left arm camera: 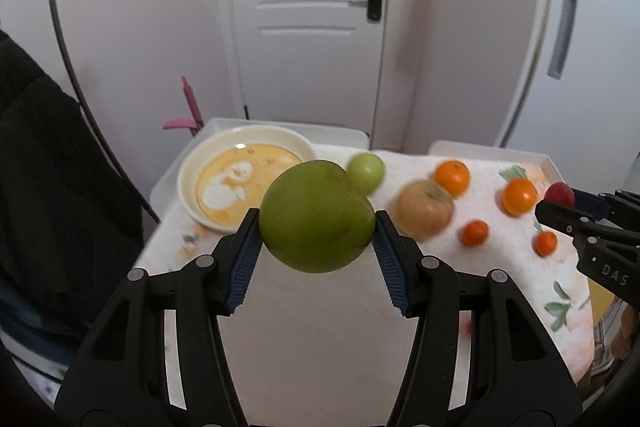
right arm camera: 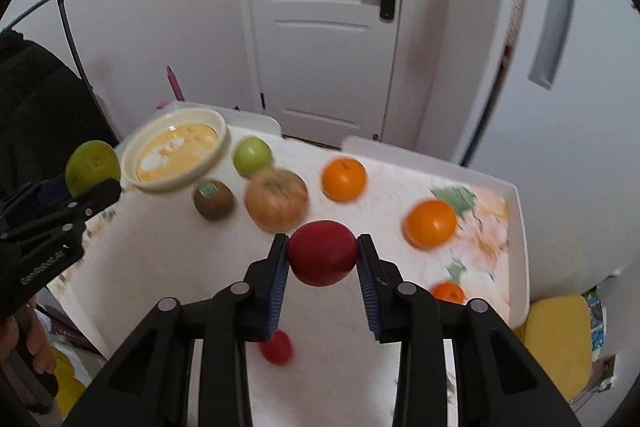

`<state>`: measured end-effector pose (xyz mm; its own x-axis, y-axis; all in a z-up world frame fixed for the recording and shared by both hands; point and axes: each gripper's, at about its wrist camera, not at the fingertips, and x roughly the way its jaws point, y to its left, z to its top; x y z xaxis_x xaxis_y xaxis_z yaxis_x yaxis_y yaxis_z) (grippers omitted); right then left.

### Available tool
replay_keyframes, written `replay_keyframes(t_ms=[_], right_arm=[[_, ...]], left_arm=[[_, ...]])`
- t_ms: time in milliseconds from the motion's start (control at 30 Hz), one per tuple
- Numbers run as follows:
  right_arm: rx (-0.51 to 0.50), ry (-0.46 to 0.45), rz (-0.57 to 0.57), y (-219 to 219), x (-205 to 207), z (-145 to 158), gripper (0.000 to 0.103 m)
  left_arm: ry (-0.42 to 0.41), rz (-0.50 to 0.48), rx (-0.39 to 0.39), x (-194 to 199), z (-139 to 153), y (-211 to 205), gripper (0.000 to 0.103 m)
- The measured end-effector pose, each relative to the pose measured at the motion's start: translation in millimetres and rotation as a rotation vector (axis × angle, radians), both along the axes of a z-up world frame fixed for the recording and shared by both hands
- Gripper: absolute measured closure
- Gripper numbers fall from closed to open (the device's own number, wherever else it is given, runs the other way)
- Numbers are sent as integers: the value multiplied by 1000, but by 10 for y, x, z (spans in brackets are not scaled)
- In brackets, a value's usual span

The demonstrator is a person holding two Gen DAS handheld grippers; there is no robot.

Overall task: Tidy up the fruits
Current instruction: 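Carry the green apple into the duck bowl and open the left gripper while the right holds the tomato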

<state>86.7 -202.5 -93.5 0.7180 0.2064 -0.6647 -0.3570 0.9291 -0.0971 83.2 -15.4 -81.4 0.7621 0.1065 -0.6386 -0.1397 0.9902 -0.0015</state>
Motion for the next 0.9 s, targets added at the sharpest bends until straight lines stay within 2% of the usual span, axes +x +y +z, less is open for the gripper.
replay_keyframes(t_ms=[200,433,633,900], right_arm=[[16,-8,13,461,239,150,72],[27,26,28,1065,660,138,72],[26,51,41,1527,1051,58,72],[28,94,44,1947,1475,-153,72]], left_arm=[[7,-8,21,324,42,484,44],[37,-35,44,779,-40,983,44],[91,-73,52,1244,-336,1317,44],[152,-147,74,1681,-718,1469,43]])
